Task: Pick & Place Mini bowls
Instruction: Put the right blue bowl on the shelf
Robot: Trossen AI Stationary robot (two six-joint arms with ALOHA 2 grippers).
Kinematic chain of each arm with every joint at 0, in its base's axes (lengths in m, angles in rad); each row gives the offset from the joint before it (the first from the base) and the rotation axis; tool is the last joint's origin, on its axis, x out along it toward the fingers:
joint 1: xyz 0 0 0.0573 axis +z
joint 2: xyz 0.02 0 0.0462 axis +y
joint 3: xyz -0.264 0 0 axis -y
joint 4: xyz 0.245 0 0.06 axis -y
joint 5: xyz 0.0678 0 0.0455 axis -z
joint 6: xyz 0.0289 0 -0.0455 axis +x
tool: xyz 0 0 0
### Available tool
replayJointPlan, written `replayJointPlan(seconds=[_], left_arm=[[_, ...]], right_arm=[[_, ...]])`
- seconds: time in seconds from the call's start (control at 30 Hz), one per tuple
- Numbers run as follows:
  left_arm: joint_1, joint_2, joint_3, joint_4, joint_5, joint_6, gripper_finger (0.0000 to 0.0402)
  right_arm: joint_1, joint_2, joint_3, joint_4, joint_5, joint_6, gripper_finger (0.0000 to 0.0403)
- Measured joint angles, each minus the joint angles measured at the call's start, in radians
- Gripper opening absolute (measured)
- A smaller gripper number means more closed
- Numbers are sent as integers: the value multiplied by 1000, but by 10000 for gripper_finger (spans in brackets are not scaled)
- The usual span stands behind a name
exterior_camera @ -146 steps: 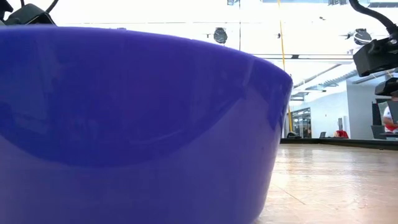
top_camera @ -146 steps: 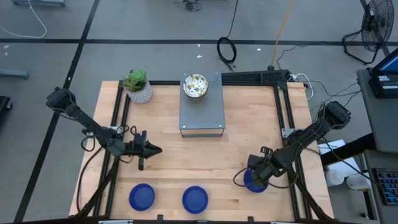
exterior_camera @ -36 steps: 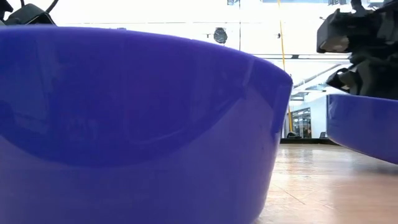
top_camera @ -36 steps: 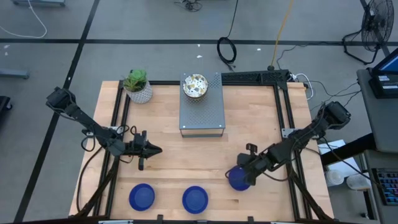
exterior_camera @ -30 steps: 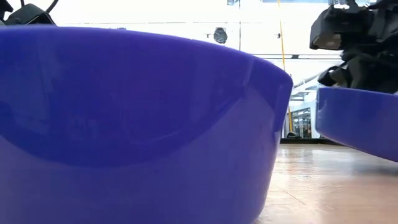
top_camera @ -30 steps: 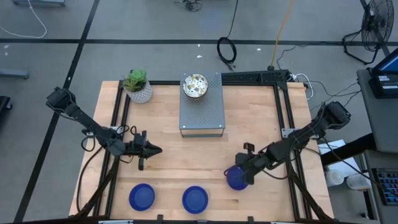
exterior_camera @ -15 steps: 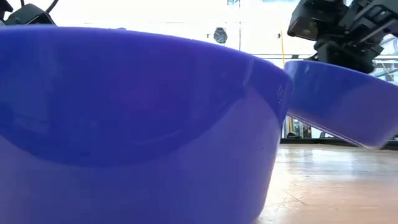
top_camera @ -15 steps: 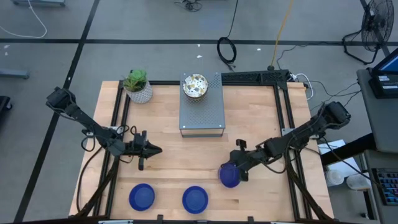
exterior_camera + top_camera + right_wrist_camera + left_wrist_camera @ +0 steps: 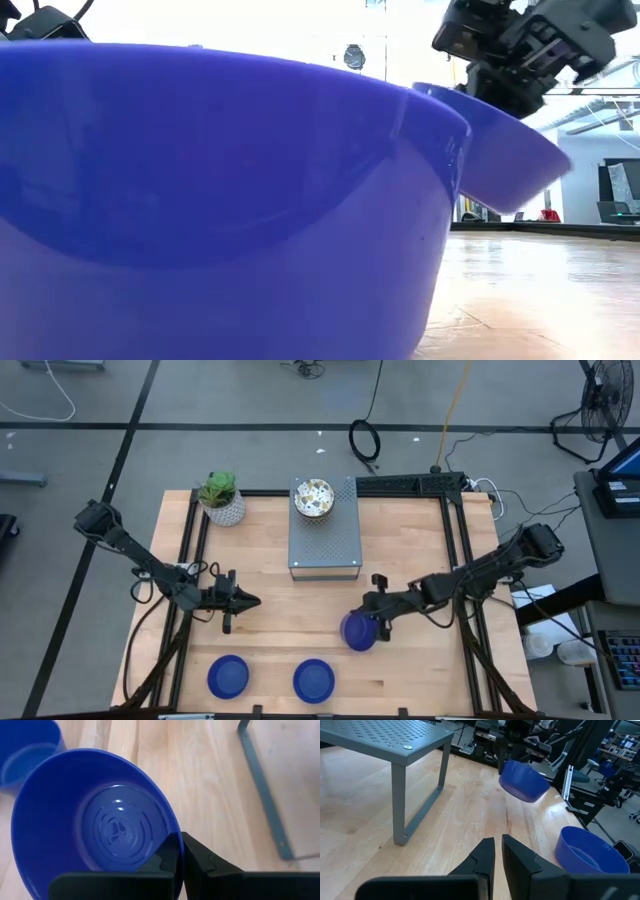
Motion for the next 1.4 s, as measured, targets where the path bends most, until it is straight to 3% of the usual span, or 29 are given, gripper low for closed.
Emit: replayJointPlan(seconds=[0.73, 1.4], left_arm=[[0, 0, 0, 0, 0, 0, 37], [0, 0, 0, 0, 0, 0, 37]], right_arm=[[-121, 0, 0, 341, -4, -221, 4], [-200, 72, -2, 597, -48, -304, 4]])
